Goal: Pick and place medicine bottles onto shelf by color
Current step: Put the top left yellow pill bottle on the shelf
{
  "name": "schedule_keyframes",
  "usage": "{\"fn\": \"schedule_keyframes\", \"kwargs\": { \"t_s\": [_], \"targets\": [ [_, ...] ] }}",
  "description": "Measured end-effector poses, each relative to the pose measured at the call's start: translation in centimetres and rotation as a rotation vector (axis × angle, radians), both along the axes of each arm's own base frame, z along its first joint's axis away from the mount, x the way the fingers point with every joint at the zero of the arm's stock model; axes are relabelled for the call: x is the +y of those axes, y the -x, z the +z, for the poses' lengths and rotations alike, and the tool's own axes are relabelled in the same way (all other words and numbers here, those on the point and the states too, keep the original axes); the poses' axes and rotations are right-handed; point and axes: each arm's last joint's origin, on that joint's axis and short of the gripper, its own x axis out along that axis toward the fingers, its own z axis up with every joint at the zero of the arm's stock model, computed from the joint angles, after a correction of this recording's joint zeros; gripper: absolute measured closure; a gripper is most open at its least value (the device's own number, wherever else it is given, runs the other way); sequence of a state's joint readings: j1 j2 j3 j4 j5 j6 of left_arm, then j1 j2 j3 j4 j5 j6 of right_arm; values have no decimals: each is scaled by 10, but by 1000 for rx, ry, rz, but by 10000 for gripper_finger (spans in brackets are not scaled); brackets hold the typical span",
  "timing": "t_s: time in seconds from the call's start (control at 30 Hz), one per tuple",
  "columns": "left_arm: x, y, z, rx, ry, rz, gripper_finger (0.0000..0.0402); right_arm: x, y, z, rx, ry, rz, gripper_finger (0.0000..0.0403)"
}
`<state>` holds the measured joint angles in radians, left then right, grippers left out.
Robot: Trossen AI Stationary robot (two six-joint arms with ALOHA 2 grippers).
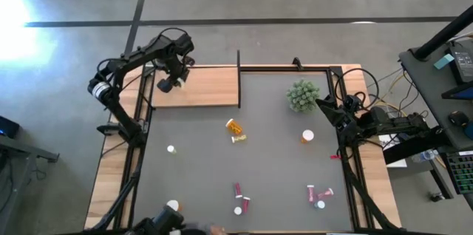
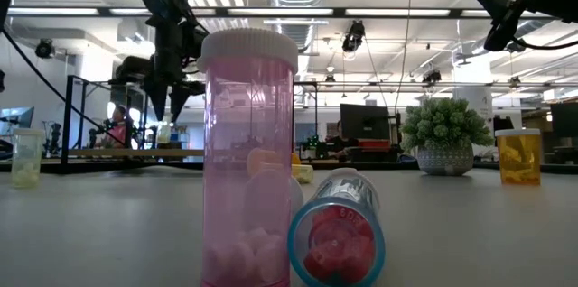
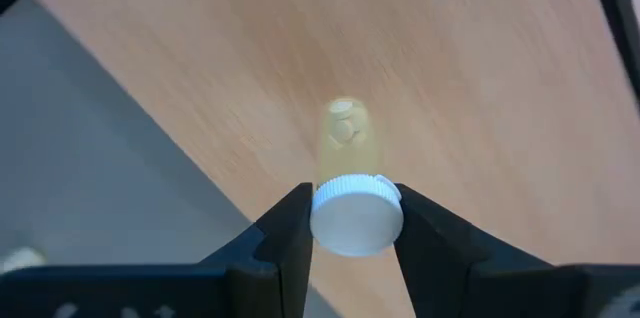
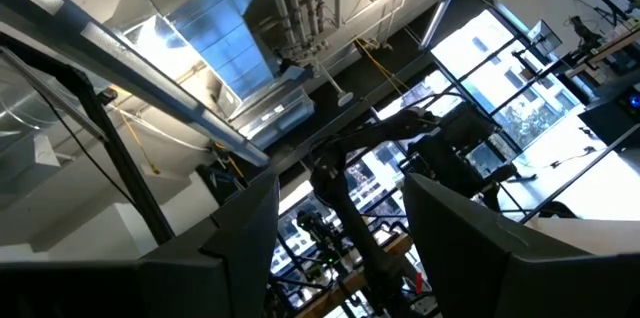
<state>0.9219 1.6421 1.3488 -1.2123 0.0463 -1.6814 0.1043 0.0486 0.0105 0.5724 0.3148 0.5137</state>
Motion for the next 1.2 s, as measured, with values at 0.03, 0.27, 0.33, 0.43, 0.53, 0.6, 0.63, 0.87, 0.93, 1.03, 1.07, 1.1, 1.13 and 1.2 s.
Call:
{"fn": "schedule_keyframes", "kwargs": {
  "t_s": [0.03,0.27,0.33,0.43,0.53,0.6,0.63,0.87,0.93,1.03,1.07,1.1,1.13,1.2],
  "targets": [
    [1,2,0,0,1,34,293,0,0,0,0,0,0,197],
    [11,7,-5,-27,-37,231,293,0,0,0,0,0,0,197],
    [13,9,-6,-14,-58,270,293,0,0,0,0,0,0,197],
    [17,14,-6,8,-77,296,293,0,0,0,0,0,-1,197],
    [21,20,-6,11,-80,320,293,0,0,0,0,0,0,197],
    [23,23,-6,5,-89,346,293,0,0,0,0,0,0,197],
    [24,23,-7,-1,-94,360,293,0,0,0,0,0,-1,197],
    [28,23,-6,-5,-131,192,293,0,0,0,0,0,0,197],
    [28,23,-6,-1,-138,157,293,0,0,0,0,0,-1,197],
    [31,28,-6,3,-136,172,293,0,0,0,0,0,0,197],
    [32,30,-6,4,-136,181,293,0,0,0,0,0,0,197],
    [33,32,-6,5,-136,190,293,0,0,0,0,0,0,197],
    [34,34,-6,5,-136,199,293,0,0,0,0,0,0,197],
    [37,39,-6,5,-136,218,293,0,0,0,0,0,0,197]
  ]
}}
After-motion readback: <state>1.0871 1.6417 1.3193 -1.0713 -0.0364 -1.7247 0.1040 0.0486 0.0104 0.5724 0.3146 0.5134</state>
